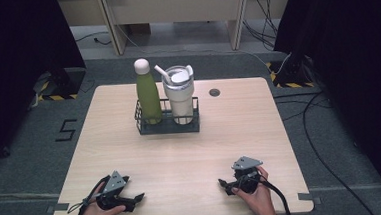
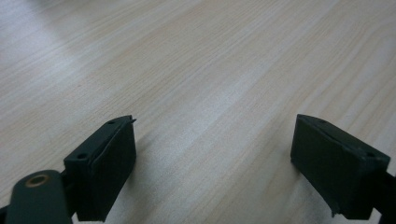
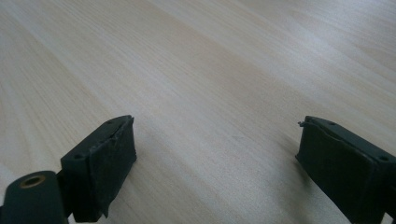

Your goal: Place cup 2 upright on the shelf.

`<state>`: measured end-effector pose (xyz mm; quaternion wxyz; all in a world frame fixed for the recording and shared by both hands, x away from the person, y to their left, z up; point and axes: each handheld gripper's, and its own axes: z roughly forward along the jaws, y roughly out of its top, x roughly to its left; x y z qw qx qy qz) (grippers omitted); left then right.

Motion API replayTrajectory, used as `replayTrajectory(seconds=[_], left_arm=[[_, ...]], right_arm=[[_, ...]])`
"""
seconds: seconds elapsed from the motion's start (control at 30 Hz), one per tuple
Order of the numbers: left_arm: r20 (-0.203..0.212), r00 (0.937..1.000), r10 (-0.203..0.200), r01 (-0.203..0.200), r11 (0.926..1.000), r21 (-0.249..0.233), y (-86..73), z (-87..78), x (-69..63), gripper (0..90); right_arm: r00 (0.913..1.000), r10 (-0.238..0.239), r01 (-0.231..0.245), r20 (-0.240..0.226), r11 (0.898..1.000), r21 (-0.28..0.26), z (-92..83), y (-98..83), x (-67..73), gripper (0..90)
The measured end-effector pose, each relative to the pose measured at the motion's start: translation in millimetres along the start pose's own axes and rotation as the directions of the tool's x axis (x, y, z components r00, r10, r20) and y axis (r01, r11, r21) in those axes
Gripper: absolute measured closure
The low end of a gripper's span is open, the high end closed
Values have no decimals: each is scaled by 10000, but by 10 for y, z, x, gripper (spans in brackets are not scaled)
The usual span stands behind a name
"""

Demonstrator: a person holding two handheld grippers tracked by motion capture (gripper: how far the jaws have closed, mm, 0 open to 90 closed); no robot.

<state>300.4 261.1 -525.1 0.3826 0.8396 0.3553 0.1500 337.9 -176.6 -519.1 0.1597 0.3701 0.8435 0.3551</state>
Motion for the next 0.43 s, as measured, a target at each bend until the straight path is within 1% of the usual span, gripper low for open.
replayTrajectory(seconds=[0.17, 0.43], left_arm=[[63, 10000, 34, -34, 10000, -1, 1, 7, -3, 116], [62, 10000, 34, -34, 10000, -8, 2, 10, -3, 112]], right_arm=[[10000, -1, 1, 1, 10000, 0, 0, 0, 0, 117], [10000, -1, 1, 0, 10000, -1, 0, 0, 0, 117]])
